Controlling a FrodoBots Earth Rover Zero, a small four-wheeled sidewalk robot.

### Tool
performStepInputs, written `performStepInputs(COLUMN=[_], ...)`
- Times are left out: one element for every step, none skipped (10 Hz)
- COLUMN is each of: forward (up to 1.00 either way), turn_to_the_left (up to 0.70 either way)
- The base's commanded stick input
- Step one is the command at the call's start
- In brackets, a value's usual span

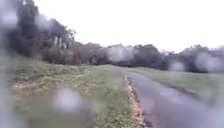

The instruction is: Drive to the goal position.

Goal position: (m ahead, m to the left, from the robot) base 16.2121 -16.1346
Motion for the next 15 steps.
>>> performStepInputs(forward=[0.85, 0.85, 0.85, 0.85, 0.85, 0.85, 0.85, 0.85, 0.85, 0.85, 0.85, 0.85, 0.85, 0.85, 0.85], turn_to_the_left=[-0.34, -0.34, -0.34, -0.34, -0.34, -0.34, -0.34, -0.34, -0.34, -0.34, -0.34, -0.34, -0.34, -0.34, -0.34])
